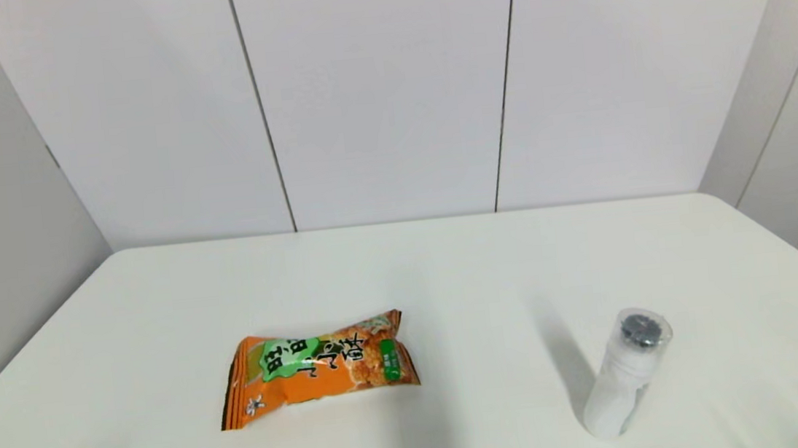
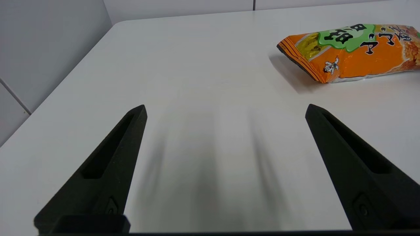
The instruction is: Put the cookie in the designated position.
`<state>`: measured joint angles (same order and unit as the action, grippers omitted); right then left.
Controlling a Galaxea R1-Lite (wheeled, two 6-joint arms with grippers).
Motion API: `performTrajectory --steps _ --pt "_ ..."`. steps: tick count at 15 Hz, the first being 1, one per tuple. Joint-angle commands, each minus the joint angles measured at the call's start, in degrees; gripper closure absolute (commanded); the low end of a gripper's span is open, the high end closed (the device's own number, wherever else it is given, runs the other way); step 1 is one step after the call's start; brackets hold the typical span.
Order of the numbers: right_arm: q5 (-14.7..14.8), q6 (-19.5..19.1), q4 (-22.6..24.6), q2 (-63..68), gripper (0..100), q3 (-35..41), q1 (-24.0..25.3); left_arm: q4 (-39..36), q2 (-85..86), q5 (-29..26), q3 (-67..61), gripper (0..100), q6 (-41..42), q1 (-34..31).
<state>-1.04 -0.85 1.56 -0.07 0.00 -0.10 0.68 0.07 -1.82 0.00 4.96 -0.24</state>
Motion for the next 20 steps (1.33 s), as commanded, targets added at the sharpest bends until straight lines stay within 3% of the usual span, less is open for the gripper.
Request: performTrajectory --steps 1,16,20 --pt "0.0 0.0 0.0 0.1 0 0.5 0.0 0.0 -0.1 0.0 0.0 0 0.0 0.0" --pt "0.0 0.0 0.0 0.1 0 0.5 0.0 -0.3 -5.6 0.0 0.3 0 -1.2 0.0" --pt "0.0 0.0 0.0 0.1 0 0.5 0.0 -0.3 -20.5 -0.4 13.5 0 -1.1 3.2"
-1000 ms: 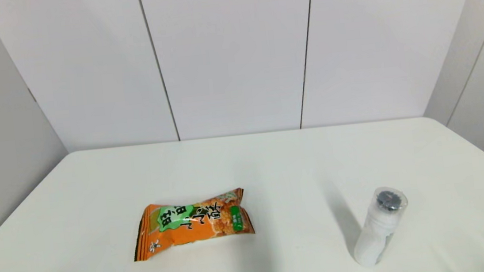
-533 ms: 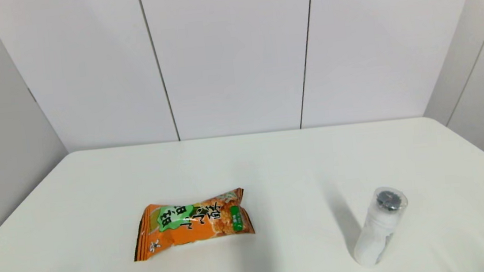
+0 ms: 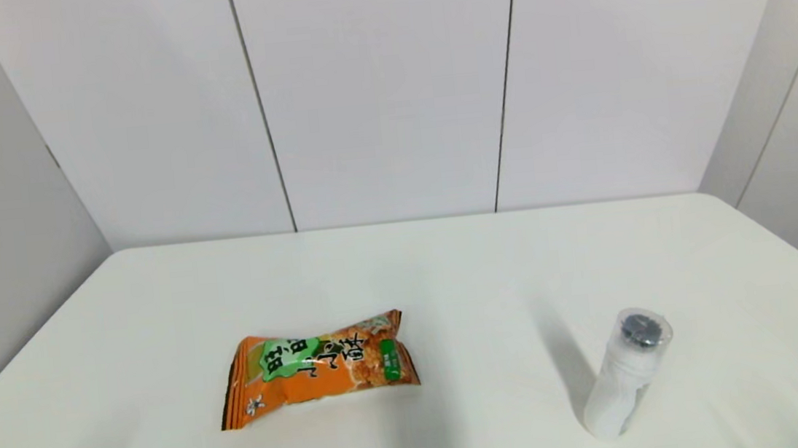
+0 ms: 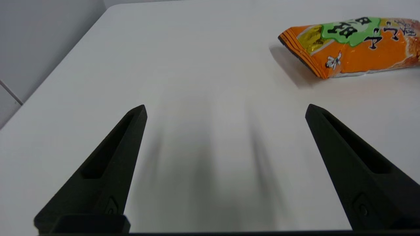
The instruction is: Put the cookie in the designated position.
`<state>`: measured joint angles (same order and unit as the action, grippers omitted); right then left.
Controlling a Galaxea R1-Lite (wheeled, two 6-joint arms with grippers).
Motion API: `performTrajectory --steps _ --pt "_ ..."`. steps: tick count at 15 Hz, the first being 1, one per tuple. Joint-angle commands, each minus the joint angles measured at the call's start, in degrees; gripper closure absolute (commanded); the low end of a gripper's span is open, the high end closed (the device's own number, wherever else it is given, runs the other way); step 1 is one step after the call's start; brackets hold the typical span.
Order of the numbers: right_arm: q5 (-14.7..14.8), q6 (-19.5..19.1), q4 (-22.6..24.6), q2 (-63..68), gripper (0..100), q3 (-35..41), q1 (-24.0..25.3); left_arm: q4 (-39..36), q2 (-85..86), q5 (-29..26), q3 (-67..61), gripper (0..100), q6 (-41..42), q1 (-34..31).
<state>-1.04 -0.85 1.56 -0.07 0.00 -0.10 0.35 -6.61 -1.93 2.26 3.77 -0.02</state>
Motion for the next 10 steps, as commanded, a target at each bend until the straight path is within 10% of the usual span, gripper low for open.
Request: performTrajectory --steps 1,10 --pt "0.0 0.0 0.0 0.1 0 0.5 0.0 0.0 -18.2 -0.3 15.7 0 -0.1 3.7" --pt "0.0 0.0 0.0 0.1 0 0.5 0.0 18.0 -51.5 -5.6 62.4 0 4.1 9.2"
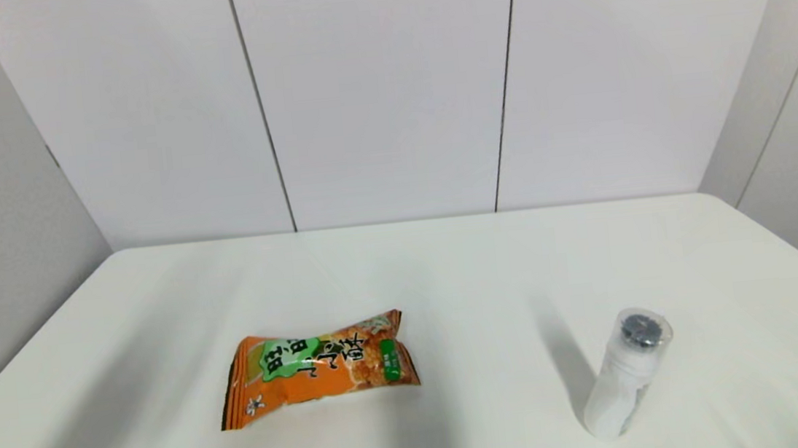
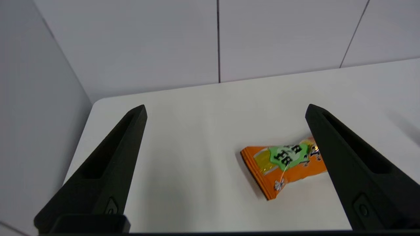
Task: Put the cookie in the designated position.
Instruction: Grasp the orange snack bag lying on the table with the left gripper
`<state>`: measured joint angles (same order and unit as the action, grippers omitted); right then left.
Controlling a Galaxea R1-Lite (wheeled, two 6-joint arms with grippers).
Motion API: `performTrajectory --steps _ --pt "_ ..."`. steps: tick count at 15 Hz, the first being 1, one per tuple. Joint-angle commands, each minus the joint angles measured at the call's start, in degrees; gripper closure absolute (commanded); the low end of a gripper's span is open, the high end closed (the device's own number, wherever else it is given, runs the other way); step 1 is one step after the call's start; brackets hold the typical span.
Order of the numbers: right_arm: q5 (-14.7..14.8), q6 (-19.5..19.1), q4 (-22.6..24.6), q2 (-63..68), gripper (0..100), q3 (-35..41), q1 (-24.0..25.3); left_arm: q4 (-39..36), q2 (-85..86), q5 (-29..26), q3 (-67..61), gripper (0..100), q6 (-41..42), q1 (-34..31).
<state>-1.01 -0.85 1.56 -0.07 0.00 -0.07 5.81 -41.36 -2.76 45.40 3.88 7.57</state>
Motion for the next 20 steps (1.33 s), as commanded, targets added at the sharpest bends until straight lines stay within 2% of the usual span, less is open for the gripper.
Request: performTrajectory --steps 1,5,9,11,12,15,17,20 --pt "0.0 0.0 0.0 0.1 0 0.5 0.0 15.4 -19.3 -6.7 22.8 0 5.5 1.6" --pt "0.0 0.0 0.0 0.1 0 0.5 0.0 26.5 -30.2 -18.8 34.6 0 14.9 1.6" --pt "0.0 0.0 0.0 0.1 0 0.5 0.0 29.9 -37.7 -30.6 36.3 0 27.2 1.6" --pt "0.0 0.0 0.0 0.1 0 0.5 0.0 34.3 -41.1 -34.7 37.1 0 34.4 1.6" --pt "0.0 0.0 0.0 0.1 0 0.5 0.0 35.5 -41.9 -35.3 37.7 0 36.4 1.6" --pt "0.0 0.0 0.0 0.1 0 0.5 0.0 45.0 -48.4 -35.3 42.9 0 49.6 1.6" --pt "0.0 0.0 0.0 0.1 0 0.5 0.0 50.6 -50.6 -35.3 43.9 0 53.2 1.7" --pt "0.0 0.0 0.0 0.1 0 0.5 0.0 52.9 -54.3 -35.2 44.1 0 57.8 2.0"
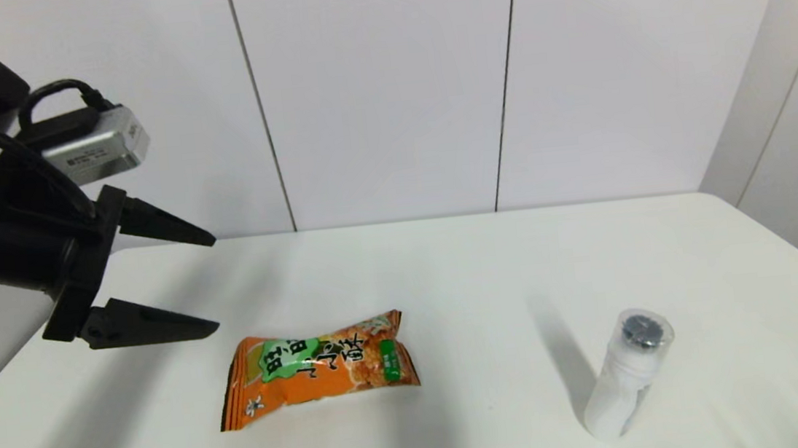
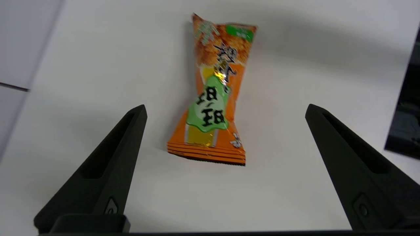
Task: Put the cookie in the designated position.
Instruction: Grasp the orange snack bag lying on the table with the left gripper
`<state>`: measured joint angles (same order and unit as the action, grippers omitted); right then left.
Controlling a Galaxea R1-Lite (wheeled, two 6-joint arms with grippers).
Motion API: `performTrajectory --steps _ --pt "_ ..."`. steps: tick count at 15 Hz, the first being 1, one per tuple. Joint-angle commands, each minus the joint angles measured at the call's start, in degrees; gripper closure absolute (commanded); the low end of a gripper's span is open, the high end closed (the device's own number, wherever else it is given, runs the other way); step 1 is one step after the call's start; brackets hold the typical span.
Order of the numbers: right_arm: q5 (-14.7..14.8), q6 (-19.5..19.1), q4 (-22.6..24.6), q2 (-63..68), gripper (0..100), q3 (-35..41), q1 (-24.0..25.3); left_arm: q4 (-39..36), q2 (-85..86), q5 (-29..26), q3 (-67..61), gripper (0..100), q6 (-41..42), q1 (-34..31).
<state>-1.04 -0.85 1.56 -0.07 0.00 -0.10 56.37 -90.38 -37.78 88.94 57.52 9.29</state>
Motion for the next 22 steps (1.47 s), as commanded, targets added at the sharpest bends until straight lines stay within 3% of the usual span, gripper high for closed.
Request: performTrajectory --steps 1,6,9,17,22 --pt "0.0 0.0 0.0 0.1 0 0.5 0.0 2.7 -6.3 -0.2 0.4 0 4.5 0.8" --pt "0.0 0.0 0.0 0.1 0 0.5 0.0 2.0 -12.5 2.0 0.4 0 4.8 4.1" --pt "0.0 0.0 0.0 0.1 0 0.5 0.0 -2.3 -17.5 2.0 0.2 0 4.4 6.6" --pt "0.0 0.0 0.0 0.1 0 0.5 0.0 -7.8 -25.7 4.4 -0.9 0 4.1 7.5" --pt "0.0 0.0 0.0 0.1 0 0.5 0.0 -10.1 -25.5 7.5 -3.2 0 -0.3 9.2"
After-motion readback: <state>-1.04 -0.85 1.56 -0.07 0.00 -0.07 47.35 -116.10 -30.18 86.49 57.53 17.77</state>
